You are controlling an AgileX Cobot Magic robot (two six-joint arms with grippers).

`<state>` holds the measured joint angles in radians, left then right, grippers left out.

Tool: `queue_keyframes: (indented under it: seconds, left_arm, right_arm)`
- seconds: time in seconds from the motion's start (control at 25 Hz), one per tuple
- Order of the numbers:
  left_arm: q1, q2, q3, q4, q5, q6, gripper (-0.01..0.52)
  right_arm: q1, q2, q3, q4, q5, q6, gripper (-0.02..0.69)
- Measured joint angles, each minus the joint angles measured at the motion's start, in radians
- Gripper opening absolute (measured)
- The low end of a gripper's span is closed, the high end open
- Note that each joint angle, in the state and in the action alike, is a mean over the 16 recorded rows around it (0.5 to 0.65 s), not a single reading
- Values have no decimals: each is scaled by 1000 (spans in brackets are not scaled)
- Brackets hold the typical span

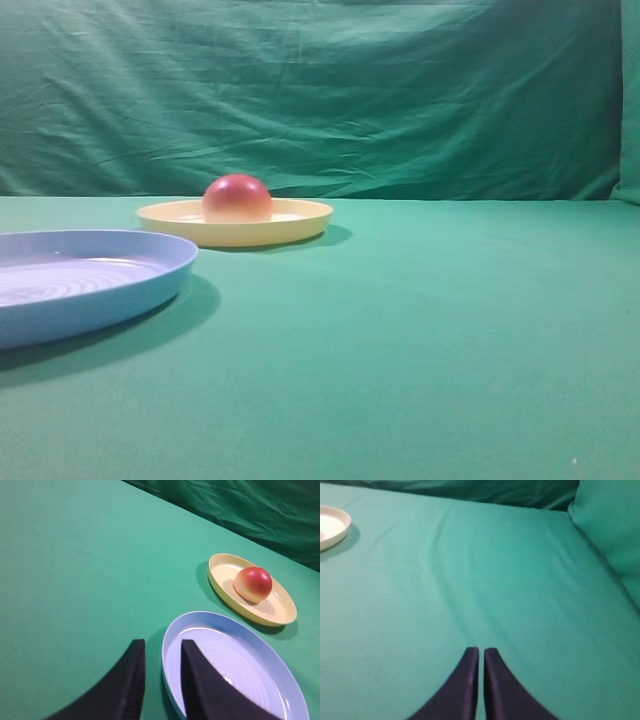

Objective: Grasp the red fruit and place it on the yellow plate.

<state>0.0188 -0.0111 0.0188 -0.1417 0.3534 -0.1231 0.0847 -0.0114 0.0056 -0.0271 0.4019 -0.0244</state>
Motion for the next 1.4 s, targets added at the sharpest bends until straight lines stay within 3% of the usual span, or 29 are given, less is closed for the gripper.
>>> queue_keyframes:
  seconds: [1.4]
  left_arm:
    - [0,0,0,0,0,0,157]
  right_arm:
    - [-1,-1,17,0,-18,-1,0]
